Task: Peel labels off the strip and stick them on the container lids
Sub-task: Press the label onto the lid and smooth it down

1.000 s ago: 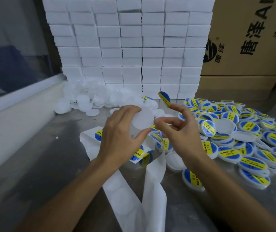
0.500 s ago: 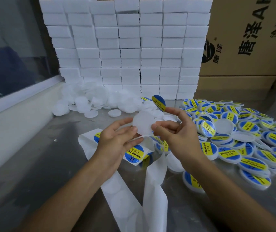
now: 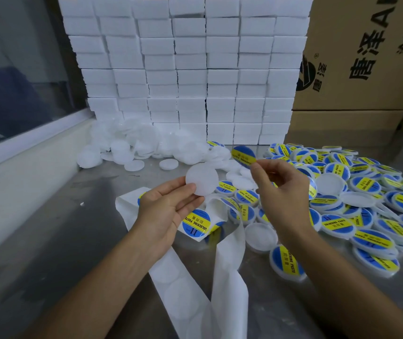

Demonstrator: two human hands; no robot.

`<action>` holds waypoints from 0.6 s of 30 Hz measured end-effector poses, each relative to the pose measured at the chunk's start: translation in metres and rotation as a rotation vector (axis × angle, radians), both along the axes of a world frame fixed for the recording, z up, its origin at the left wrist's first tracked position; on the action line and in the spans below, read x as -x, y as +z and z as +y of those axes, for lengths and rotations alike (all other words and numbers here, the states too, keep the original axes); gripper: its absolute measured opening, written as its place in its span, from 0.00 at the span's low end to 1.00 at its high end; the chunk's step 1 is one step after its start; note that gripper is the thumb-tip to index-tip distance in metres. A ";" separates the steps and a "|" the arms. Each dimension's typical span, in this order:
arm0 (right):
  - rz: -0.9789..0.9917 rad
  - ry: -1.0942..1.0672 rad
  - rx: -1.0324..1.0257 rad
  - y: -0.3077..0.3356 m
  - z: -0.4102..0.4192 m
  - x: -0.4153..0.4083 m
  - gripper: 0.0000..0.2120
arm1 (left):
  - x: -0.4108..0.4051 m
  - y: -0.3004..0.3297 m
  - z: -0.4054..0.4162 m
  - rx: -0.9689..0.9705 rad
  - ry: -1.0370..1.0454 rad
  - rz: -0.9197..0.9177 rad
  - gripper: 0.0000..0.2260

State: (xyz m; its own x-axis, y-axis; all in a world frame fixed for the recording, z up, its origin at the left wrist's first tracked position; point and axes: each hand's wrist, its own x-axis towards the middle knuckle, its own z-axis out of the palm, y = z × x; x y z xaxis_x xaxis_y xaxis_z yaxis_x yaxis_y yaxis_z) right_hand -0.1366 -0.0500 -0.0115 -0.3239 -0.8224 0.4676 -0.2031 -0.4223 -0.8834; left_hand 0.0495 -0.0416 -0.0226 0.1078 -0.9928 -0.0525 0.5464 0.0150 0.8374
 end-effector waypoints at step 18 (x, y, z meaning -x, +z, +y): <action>-0.006 0.274 -0.132 0.003 0.008 -0.012 0.01 | 0.001 0.000 0.004 0.028 -0.040 -0.103 0.18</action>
State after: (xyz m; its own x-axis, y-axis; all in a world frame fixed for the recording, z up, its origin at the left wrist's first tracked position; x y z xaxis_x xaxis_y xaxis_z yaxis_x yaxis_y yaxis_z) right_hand -0.1245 -0.0420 -0.0083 -0.0844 -0.9331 0.3495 -0.0919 -0.3419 -0.9352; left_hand 0.0481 -0.0372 -0.0228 0.0712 -0.9974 -0.0150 0.4577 0.0193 0.8889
